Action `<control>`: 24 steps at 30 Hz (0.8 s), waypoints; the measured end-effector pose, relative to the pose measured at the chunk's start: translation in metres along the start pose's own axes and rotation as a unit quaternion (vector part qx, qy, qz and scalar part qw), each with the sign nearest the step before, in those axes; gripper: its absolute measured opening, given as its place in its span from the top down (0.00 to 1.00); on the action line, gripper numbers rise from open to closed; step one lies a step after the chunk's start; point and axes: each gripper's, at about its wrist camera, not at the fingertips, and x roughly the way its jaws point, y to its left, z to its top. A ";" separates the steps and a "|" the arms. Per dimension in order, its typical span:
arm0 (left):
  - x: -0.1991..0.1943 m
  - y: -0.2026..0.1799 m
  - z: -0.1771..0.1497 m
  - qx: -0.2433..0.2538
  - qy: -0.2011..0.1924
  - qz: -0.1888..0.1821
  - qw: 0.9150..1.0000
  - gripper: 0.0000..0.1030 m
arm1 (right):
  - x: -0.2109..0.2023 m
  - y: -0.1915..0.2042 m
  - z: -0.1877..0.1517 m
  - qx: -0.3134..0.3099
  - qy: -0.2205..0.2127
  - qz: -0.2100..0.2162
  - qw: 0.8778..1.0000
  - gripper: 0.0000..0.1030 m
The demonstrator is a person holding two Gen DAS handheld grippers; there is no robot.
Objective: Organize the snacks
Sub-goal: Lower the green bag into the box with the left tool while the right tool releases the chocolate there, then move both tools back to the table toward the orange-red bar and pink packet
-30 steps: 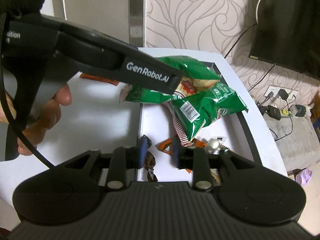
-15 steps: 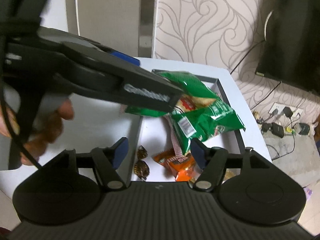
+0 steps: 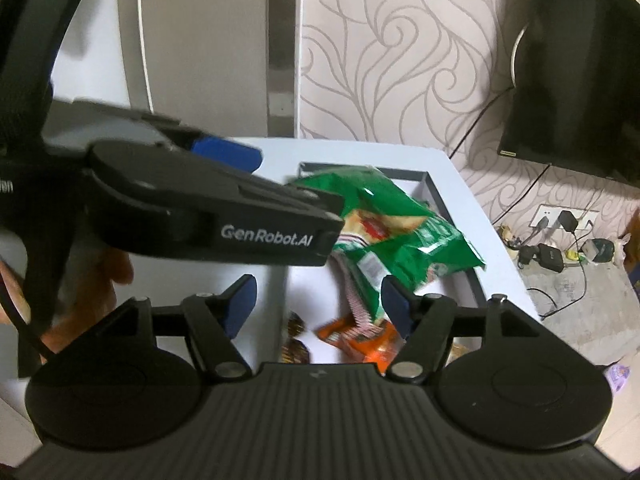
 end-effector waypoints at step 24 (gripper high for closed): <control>0.000 0.186 -0.090 -0.079 0.062 0.231 0.968 0.31 | 0.052 0.134 0.036 -0.098 0.022 0.069 0.993 0.28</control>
